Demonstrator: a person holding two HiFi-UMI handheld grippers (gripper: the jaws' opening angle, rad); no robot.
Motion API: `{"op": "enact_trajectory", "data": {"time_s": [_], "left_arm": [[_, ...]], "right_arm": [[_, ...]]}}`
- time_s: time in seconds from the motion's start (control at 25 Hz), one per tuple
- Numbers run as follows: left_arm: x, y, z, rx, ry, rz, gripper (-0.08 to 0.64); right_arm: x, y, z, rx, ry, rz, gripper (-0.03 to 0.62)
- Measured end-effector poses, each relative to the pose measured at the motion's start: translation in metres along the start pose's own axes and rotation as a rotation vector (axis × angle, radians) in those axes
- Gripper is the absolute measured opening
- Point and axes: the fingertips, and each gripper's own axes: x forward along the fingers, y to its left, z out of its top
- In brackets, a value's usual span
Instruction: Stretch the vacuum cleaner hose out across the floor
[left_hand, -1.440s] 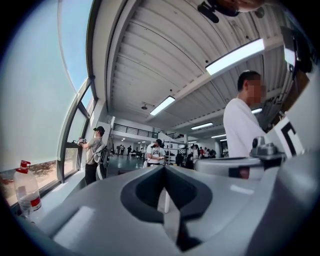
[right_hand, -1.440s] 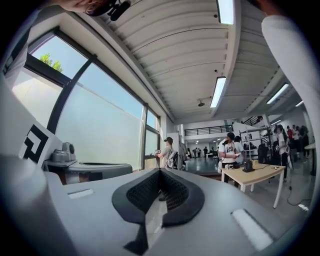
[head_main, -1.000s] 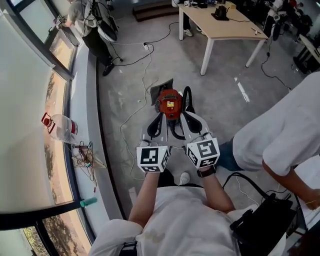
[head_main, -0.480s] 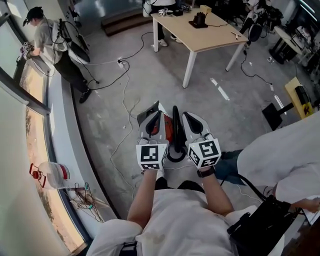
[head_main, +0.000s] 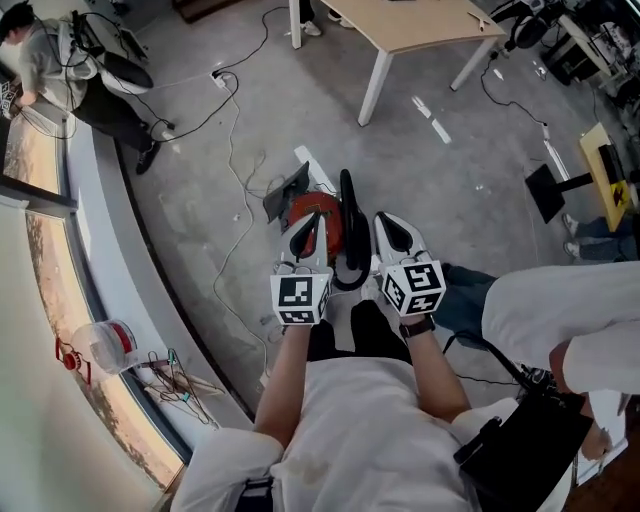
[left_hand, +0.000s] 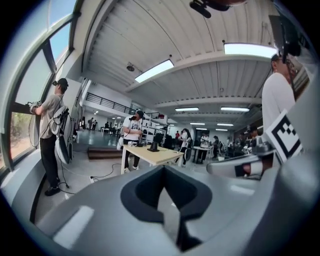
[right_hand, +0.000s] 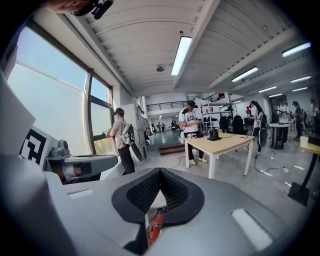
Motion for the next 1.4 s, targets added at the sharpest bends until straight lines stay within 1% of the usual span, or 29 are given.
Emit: {"op": "enact_trajectory", "data": {"time_s": [0.2,0.36,0.48,0.64,0.76,1.04,1.4], "left_arm": [[0.031,-0.011,-0.027,-0.030,0.068,-0.039,0.003],[0.060,-0.027,-0.044,-0.049,0.120,-0.078,0.003],[0.077,-0.040,-0.055,-0.043,0.151,-0.105,0.003],[0.094,-0.055,-0.070,-0.015,0.194,-0.147,0.003],[0.099,-0.061,-0.083,0.000,0.226,-0.168,0.003],[0.099,-0.079,-0.115,0.008,0.299,-0.209,0.003],[0.097,-0.080,-0.149,0.006,0.361,-0.207,0.003]], "right_arm": [[0.025,-0.020,-0.021,0.038,0.055,0.015,-0.006],[0.030,-0.044,-0.030,0.064,0.074,-0.003,-0.006],[0.026,-0.061,-0.044,0.087,0.098,-0.027,-0.006],[0.019,-0.082,-0.069,0.123,0.139,-0.070,-0.006],[0.016,-0.089,-0.084,0.148,0.160,-0.090,-0.006],[0.006,-0.098,-0.117,0.190,0.203,-0.122,-0.006],[0.002,-0.093,-0.157,0.208,0.278,-0.110,-0.006]]}}
